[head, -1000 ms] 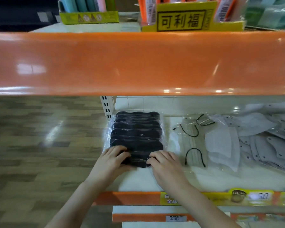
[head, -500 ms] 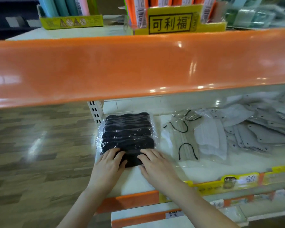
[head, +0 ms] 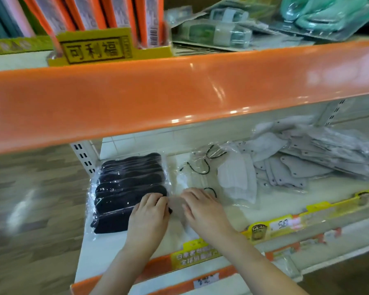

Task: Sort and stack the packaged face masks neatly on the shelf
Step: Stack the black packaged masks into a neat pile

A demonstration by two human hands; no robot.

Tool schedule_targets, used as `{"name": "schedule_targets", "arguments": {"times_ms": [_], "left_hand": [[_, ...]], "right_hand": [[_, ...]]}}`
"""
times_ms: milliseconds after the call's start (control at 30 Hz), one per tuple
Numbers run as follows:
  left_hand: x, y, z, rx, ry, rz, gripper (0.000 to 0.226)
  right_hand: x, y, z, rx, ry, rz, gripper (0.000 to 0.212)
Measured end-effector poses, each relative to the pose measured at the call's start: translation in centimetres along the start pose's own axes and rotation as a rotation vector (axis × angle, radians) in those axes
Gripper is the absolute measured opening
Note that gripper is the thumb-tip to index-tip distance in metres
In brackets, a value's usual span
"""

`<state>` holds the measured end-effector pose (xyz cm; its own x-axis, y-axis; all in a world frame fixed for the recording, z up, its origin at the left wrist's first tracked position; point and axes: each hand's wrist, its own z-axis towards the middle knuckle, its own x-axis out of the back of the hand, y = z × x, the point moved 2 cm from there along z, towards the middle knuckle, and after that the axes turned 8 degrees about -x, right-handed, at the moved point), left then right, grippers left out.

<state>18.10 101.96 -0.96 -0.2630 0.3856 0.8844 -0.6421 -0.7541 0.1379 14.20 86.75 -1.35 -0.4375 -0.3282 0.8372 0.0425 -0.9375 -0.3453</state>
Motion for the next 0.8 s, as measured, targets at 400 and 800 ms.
{"name": "schedule_targets", "arguments": {"times_ms": [400,800], "left_hand": [[-5.4,11.6,5.5,-0.087,-0.061,-0.097,0.023],[-9.5,18.0,9.8,-0.006,-0.272,-0.073,0.037]], "right_hand": [[4.0,13.0,-0.1,-0.109,-0.008,-0.167,0.03],[6.3,20.5,0.6,-0.162,0.063,-0.133,0.021]]}}
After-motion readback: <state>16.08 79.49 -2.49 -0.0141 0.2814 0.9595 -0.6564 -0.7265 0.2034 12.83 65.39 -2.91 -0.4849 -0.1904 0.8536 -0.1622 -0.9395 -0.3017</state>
